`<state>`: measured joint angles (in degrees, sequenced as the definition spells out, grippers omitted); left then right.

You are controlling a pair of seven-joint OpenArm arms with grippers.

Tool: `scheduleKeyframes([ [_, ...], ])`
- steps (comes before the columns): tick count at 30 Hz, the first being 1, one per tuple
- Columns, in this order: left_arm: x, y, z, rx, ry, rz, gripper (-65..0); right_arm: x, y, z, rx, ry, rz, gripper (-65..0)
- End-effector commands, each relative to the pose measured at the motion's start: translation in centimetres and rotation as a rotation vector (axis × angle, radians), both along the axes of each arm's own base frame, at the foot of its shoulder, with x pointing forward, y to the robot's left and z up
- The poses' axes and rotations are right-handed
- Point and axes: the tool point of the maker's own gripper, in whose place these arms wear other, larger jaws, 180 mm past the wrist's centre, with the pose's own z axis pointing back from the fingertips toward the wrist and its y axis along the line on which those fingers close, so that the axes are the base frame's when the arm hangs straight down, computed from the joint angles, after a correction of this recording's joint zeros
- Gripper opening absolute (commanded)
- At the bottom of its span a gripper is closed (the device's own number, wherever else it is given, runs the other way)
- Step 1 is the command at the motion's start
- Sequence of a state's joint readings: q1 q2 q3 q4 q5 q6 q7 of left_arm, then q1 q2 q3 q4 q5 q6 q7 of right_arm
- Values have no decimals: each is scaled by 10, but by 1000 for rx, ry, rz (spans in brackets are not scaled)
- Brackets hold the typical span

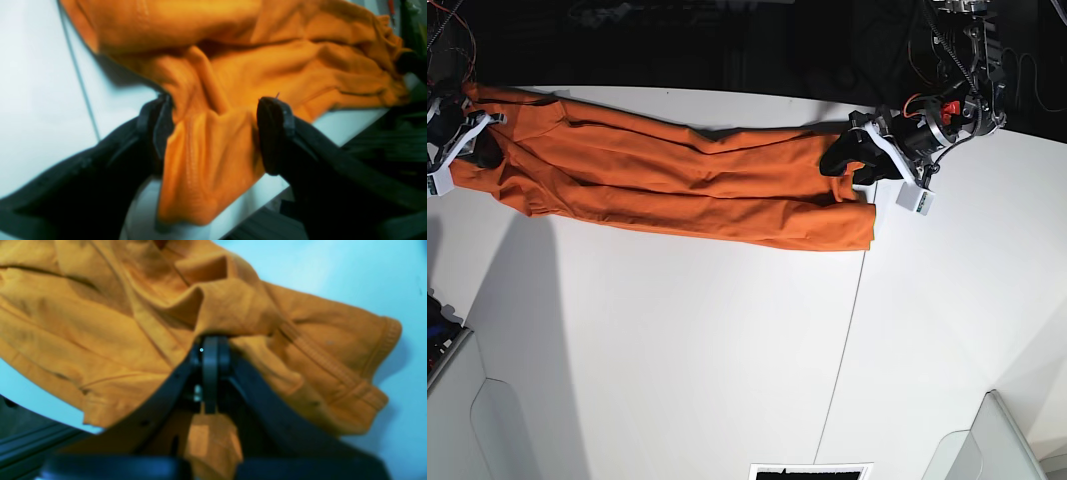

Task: Layout the t-shirt on the table in an organized manner, then fold the t-shirt properly
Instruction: 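Grasp the shirt's narrow ends, collar and hem, with both grippers, then lift the hem end with the left gripper and fold it toward the collar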

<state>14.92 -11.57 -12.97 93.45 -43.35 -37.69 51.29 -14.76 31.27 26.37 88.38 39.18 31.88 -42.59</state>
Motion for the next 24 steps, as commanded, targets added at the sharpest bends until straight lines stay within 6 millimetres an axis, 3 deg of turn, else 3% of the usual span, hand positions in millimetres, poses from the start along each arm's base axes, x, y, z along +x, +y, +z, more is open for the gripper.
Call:
scheduleKeyframes([
  [1, -4, 11, -9, 76, 39, 1, -235, 9, -6, 13, -10, -42, -1, -650],
  [3, -2, 10, -10, 91, 37, -10, -265, 9, -6, 13, -9, -43, -1, -650],
  [4, -1, 10, -10, 102, 35, -14, -326, 9, -6, 13, -8, -43, -1, -650],
  [6, 3, 12, -9, 118, 21, -13, -509, 9, -6, 13, -9, -43, -1, -650],
  [8, 7, 14, -8, 130, 9, -11, -609, 9, -6, 13, -9, -43, -1, -650],
  [13, 20, 15, 0, 122, -14, 9, -603, 9, -6, 13, -9, -43, -1, -650],
  [18, 29, 16, 4, 112, -28, 36, -374, 9, -6, 13, -9, -41, -1, -650],
  [19, 29, 15, 5, 106, -31, 38, -355, 9, -6, 13, -9, -42, -1, -650],
  [24, 32, 15, 8, 100, -50, 46, -370, 9, -6, 13, -9, -42, -1, -650],
])
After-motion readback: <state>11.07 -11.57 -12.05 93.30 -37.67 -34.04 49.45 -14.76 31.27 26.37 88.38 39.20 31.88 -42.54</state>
